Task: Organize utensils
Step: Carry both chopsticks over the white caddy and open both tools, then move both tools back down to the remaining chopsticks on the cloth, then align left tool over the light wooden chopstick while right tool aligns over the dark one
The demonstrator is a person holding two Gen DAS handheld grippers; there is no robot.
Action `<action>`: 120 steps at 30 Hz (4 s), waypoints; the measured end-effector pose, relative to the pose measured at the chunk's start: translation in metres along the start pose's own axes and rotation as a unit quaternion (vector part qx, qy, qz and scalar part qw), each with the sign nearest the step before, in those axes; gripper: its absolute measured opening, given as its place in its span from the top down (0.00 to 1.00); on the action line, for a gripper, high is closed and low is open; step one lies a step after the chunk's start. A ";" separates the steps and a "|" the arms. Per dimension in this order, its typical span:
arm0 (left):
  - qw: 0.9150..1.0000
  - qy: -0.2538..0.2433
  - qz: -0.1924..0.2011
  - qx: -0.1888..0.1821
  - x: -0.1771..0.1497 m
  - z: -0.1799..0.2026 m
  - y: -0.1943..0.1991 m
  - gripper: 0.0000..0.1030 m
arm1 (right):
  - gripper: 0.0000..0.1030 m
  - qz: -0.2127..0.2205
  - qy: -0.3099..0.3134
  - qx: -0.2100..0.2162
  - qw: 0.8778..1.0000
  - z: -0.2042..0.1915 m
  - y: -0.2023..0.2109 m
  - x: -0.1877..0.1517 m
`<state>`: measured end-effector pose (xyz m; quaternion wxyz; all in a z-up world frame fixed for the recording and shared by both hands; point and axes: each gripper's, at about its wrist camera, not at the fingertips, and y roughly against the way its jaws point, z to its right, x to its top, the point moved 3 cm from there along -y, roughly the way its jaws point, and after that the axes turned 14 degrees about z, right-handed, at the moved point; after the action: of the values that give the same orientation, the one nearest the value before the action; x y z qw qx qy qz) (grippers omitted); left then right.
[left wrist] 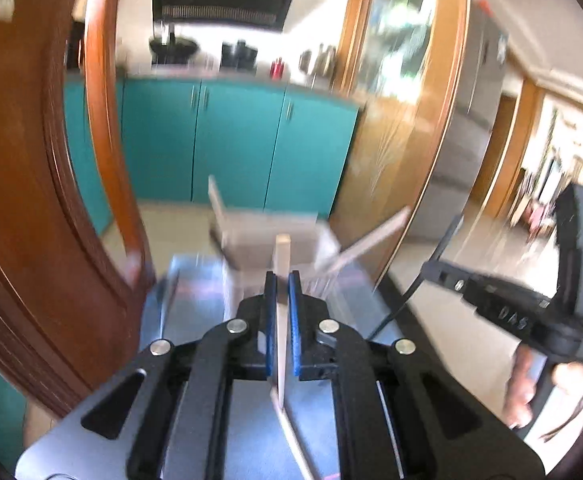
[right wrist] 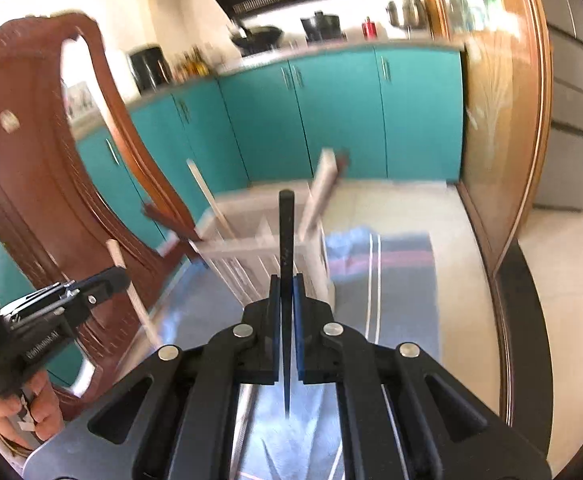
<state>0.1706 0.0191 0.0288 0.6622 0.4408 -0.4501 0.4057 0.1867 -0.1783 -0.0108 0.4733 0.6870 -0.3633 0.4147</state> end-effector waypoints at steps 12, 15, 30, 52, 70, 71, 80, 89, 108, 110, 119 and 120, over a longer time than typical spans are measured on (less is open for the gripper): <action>0.976 0.107 0.178 0.068 0.063 -0.050 0.004 0.93 | 0.94 0.194 -0.061 -0.009 0.979 -0.002 0.027 0.096; 0.970 0.113 0.197 0.085 0.062 -0.060 -0.002 0.93 | 0.94 0.195 -0.047 -0.019 0.979 -0.006 0.012 0.093; 0.985 0.046 0.119 0.112 0.022 -0.038 -0.068 0.93 | 0.94 0.129 0.001 -0.040 0.991 -0.016 -0.050 0.058; 0.972 0.018 0.176 0.153 0.020 -0.048 -0.004 0.63 | 0.80 -0.027 0.089 0.070 0.993 -0.066 -0.037 0.002; 0.988 -0.025 0.088 0.126 -0.040 -0.039 -0.025 0.57 | 0.92 -0.244 0.105 -0.073 0.961 -0.037 -0.168 -0.165; 0.989 -0.034 0.076 0.120 -0.047 -0.036 -0.029 0.57 | 0.93 -0.249 0.093 -0.074 0.961 -0.032 -0.165 -0.164; 0.976 0.032 -0.210 0.042 -0.152 -0.039 -0.090 0.56 | 0.94 -0.264 -0.056 -0.103 0.957 0.048 -0.123 -0.160; 0.957 -0.020 -0.290 0.011 -0.207 -0.001 -0.107 0.51 | 0.90 -0.240 -0.087 -0.116 0.960 0.070 -0.112 -0.143; 0.953 -0.148 -0.252 0.077 -0.220 0.003 -0.128 0.87 | 0.74 -0.254 -0.068 -0.119 0.957 0.080 -0.112 -0.146; 0.951 -0.161 -0.246 0.090 -0.220 0.000 -0.130 0.87 | 0.74 -0.254 -0.068 -0.119 0.957 0.081 -0.110 -0.146; 0.956 -0.159 -0.237 0.066 -0.219 0.001 -0.129 0.88 | 0.69 -0.257 -0.060 -0.119 0.957 0.073 -0.114 -0.149; 0.957 -0.155 -0.237 0.061 -0.220 0.007 -0.130 0.88 | 0.69 -0.257 -0.060 -0.119 0.957 0.073 -0.114 -0.150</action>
<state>0.2320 -0.0549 -0.2078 0.6331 0.6317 -0.4048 0.1905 0.2461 -0.1992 -0.2024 0.6199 0.7194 -0.2486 0.1908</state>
